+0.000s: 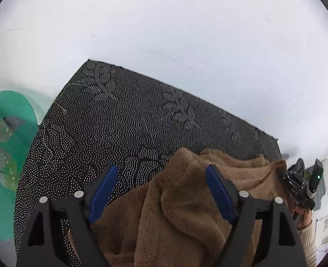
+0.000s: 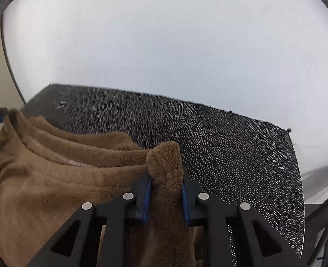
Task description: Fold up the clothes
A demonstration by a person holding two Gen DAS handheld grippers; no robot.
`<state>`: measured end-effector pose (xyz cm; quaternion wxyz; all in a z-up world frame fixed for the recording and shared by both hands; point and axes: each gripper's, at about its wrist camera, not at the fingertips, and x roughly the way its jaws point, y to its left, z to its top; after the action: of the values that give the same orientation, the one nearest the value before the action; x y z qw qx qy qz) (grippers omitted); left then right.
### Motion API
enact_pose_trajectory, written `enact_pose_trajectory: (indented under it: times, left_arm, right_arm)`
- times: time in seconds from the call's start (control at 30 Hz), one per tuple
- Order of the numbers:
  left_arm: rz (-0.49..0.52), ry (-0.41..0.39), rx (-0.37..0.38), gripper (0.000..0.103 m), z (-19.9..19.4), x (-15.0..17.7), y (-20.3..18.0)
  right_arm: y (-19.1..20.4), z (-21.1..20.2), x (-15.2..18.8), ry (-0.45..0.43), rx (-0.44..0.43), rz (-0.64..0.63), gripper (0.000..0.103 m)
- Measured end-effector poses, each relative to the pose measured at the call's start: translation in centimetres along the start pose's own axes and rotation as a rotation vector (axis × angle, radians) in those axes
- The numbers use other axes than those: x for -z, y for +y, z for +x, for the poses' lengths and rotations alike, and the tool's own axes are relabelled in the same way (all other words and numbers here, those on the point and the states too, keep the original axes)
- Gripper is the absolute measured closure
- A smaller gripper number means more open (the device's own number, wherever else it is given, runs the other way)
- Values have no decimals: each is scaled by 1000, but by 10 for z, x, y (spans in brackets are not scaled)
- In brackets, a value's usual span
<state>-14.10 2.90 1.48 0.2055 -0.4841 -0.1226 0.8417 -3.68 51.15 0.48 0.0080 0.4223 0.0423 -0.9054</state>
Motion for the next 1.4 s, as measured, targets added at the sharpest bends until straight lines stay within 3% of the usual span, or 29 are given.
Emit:
enact_pose_trajectory:
  times: [0.13,0.3,0.43,0.47,0.5,0.53,0.63,0.83,0.93,1.0,1.07,1.13,1.23,1.4]
  left_arm:
    - [126,2,6,19,-4,7,-17]
    - [363,-12,73,19,-5,18,-47]
    - [479,31,-54,19,16,21,-64]
    - [469,40,-86,30,22,19,-63]
    - [438,59,-101,56,28,16,-61]
    - [402,67,-115,64,33,11,-58]
    - [299,27,-151,70,36,3,-50]
    - [352,4,-284,66,51,11,-61]
    - [358,0,-342,45,54,13,-60]
    - [341,-6,-333,36,51,10,-58]
    - [315,-16,-303,32,42,11,-54]
    - [297,-21,-287,29,28,15,-49]
    - [271,-26,-266,24,7,22,-41]
    - [255,-32,-232,23,-30,48,-30]
  right_arm:
    - [-4,2,2,4,-1,22,80]
    - [-4,3,3,11,-1,33,80]
    - [-3,1,3,-11,25,50,80]
    - [-2,-3,3,-27,44,50,80]
    - [-1,-8,3,-45,63,47,80]
    - [1,-12,3,-65,82,44,80]
    - [1,-19,1,-93,107,45,80]
    - [8,10,-1,9,124,0,80]
    - [7,13,0,26,118,-1,79]
    - [9,13,1,26,137,-16,76]
    - [8,11,3,19,172,-18,59]
    - [3,9,5,13,176,4,49]
    - [-12,-2,8,-6,103,75,49]
    - [-7,-53,16,-96,107,64,49]
